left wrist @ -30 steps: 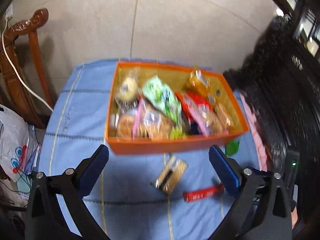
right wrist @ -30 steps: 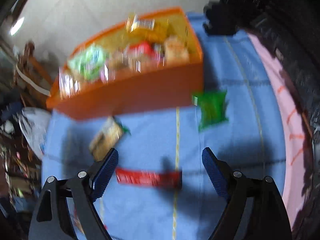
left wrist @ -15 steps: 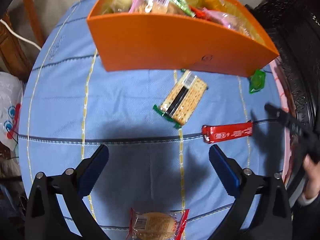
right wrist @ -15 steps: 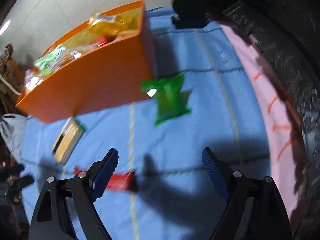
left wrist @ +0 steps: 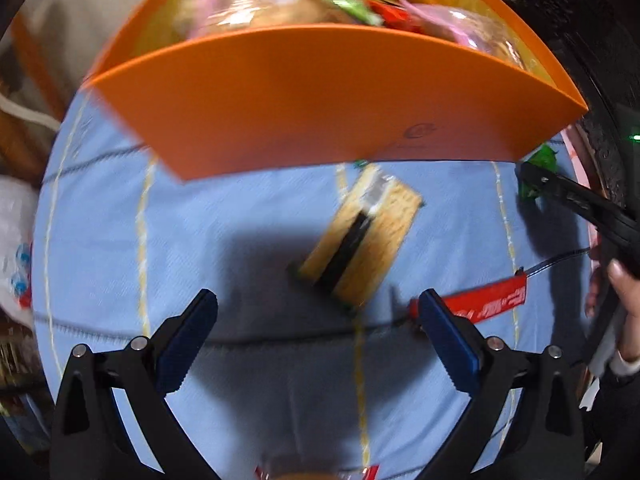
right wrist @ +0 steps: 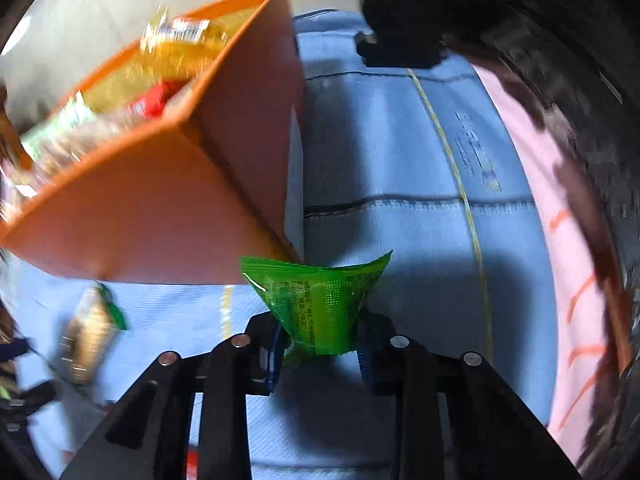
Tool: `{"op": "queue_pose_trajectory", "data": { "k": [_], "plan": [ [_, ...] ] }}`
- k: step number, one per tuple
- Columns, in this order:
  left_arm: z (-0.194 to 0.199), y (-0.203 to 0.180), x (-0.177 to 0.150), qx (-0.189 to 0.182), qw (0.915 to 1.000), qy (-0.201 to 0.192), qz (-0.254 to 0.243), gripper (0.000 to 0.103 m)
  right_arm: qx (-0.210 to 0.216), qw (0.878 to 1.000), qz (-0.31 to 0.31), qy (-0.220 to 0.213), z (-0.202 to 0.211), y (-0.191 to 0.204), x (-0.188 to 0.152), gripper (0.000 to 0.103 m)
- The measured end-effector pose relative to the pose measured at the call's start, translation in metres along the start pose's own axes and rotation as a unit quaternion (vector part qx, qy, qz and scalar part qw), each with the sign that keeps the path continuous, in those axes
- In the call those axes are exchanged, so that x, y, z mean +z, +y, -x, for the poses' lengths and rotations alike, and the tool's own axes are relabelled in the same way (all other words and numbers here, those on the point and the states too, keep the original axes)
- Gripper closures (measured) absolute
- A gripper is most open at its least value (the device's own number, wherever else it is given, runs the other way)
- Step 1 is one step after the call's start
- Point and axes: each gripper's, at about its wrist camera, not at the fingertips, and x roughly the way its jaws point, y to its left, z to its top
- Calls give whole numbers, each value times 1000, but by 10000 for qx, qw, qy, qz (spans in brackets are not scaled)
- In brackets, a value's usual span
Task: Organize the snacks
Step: 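Grasp the cracker pack with the left tool while the right tool grasps the small green bag, then carry both into the orange box and open both tools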
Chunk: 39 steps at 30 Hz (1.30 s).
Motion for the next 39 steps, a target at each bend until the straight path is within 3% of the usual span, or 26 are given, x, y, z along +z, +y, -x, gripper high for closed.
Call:
{"op": "queue_pose_trajectory", "data": {
  "k": [4,7,8,9,10,12,13,14,21,26,39],
  "plan": [
    [-17,-18,15,-114,9991,-37,-403,5,489,9980,-372,-117,31,-1,-23,74],
    [-39,-19,20,-66,9988,240,-415,7,598,9976,-337,-46,43,7,-39,73],
    [-45,-16,20,-185,9987,332,-342,17,618,9976,-324,10,45,8,-45,73],
    [-43,-16,19,-71,9991,201,-373,22,603,9975,-358,19,48,7,-50,73],
    [-42,-16,18,55,9990,164,-414,33,599,9974,-390,29,50,7,-54,73],
    [-40,-13,17,94,9989,177,-435,38,577,9972,-470,69,53,6,-62,73],
    [-37,-8,16,-38,9993,163,-328,49,560,9972,-498,71,55,6,-65,73],
    [-34,-4,15,-99,9994,178,-267,50,566,9971,-506,77,58,8,-67,73],
    [-2,23,-2,-394,9991,35,160,54,704,9973,-194,-69,81,34,-63,73],
    [39,35,-14,-627,9971,-279,334,55,944,9953,89,-199,97,62,-53,73],
    [122,57,-14,-824,9912,-962,384,56,1391,9875,472,-573,138,103,-22,73]
  ]
}}
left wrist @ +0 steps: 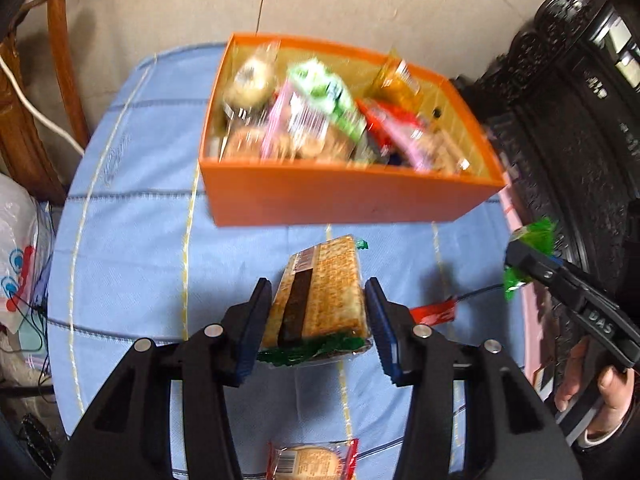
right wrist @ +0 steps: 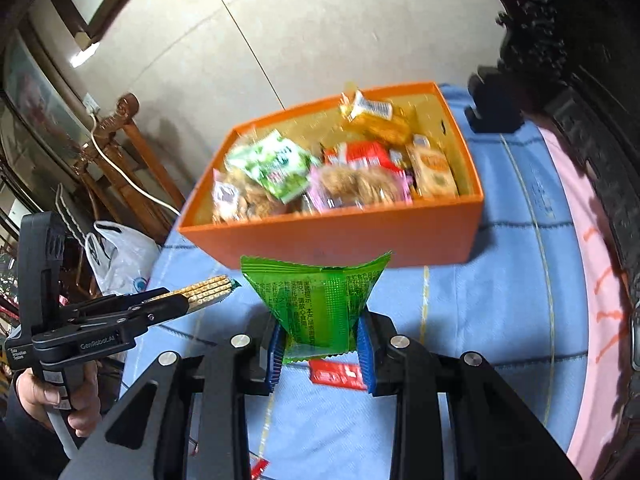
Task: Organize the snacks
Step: 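Carry both into the orange box and open both tools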
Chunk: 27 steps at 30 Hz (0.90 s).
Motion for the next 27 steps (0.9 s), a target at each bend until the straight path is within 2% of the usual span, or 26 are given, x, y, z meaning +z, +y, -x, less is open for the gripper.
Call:
{"op": "queue_pose_trajectory", "data": {
  "k": [8,15,16,17,18,19,21,22,25,27],
  "plan": [
    [40,-33,55,-166,9964,-735,-378,56,16,9985,194,-512,15,7,54,73],
    [18,-53,121,-63,9934,-1016,-531,55,-48,9968,108,-790,-7,-2,109,70],
    [9,-56,134,117,9927,-1095,-494,39,-64,9966,46,-821,-13,-6,116,60],
    [1,-58,140,362,9923,-1095,-441,4,-218,9970,-25,-747,-25,-11,125,48],
    [-3,-58,147,693,9903,-1156,-344,5,-380,9968,-115,-687,-30,-14,128,34],
    [-6,-59,151,892,9878,-1245,-270,4,-538,9957,-274,-704,-32,-20,128,32],
    [-8,-58,151,724,9900,-1174,-279,4,-364,9957,-331,-789,-31,-25,122,29],
    [-10,-57,149,619,9914,-1118,-288,4,-349,9963,-267,-734,-31,-26,115,29],
    [-14,-50,139,675,9926,-969,-286,4,-322,9981,-227,-470,-37,-31,95,29],
    [-14,-42,128,588,9945,-833,-224,4,-391,9986,-211,-271,-40,-33,76,29]
  ]
}}
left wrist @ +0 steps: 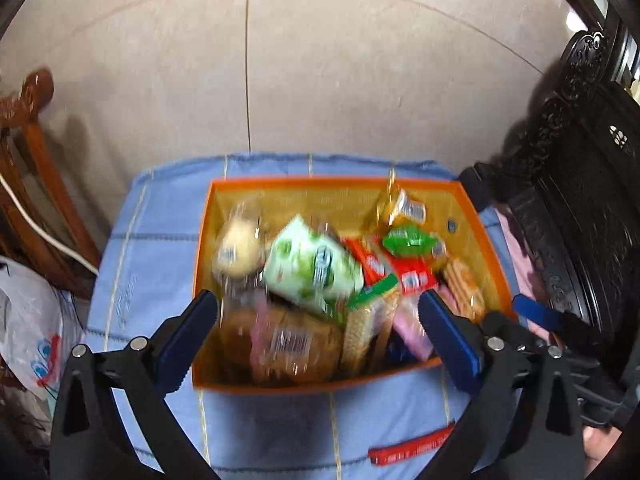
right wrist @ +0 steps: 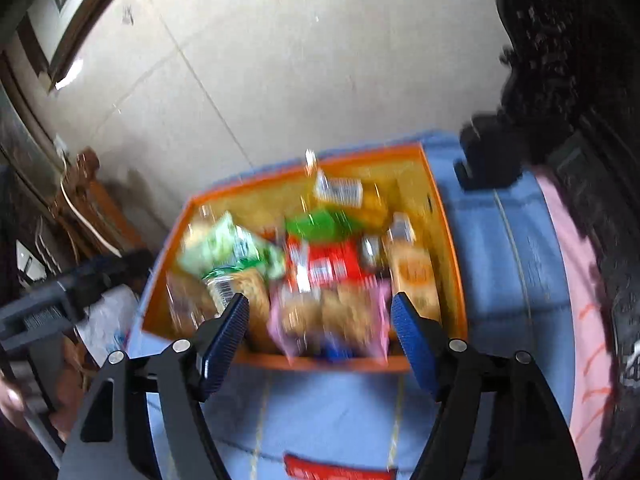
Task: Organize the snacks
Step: 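Carry both into the orange box and open both tools, then move both tools back over the last two snacks, then grasp the round biscuit pack with the left tool while the right tool grasps the red stick pack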
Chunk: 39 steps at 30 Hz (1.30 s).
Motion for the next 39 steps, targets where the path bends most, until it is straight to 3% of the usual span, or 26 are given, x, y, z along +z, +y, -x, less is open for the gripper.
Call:
{"op": "queue_pose_trajectory", "data": {
  "k": [11,19,28,39],
  "plan": [
    [19,40,-109,-122,9961,781,399,4,-203,9961,52,861,7,3,-102,29],
    [28,41,-173,-169,9914,1189,516,4,-276,9948,-23,984,27,18,-155,29],
    [56,30,-200,250,9916,1118,606,4,-323,9904,665,1166,16,33,-165,26],
    [61,17,-256,716,9757,1439,1491,4,-430,9675,1918,1594,-53,14,-159,26]
  ]
}}
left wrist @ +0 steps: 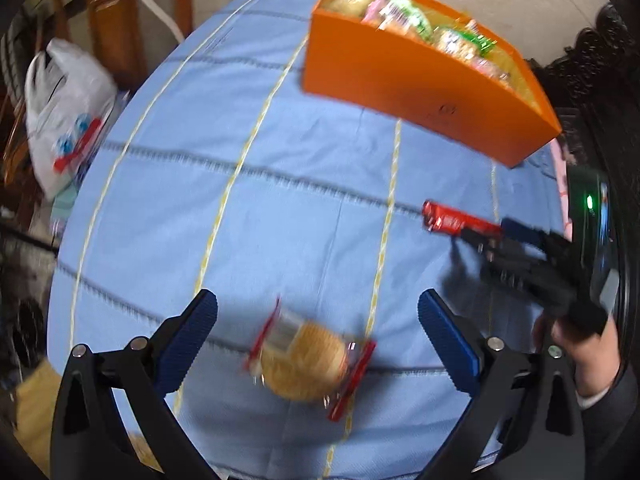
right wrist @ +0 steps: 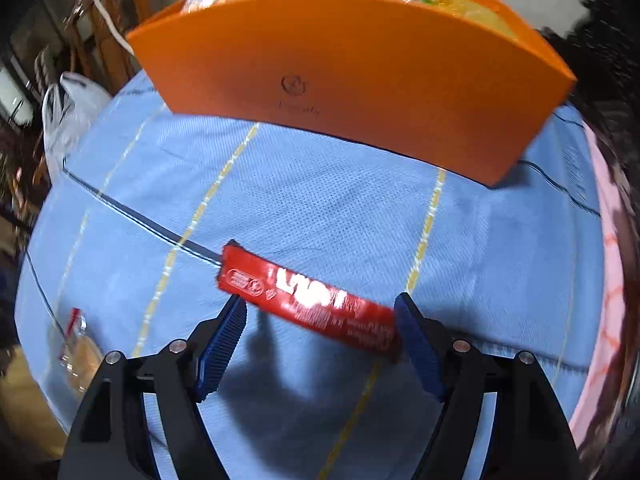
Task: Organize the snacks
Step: 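Grasp the round biscuit pack with the left tool while the right tool grasps the red stick pack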
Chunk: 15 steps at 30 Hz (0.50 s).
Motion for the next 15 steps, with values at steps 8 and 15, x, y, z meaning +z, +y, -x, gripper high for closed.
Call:
{"op": "queue_pose_trajectory", "data": {
  "k": [8,15],
  "plan": [
    [-6,18,-48,147,9959,360,813,4,263,9990,348,-7,-5,15,3,26],
    [-33,21,-75,354,9847,849,1477,4,-12,9961,852,216,-17,30,-3,38]
  ]
}}
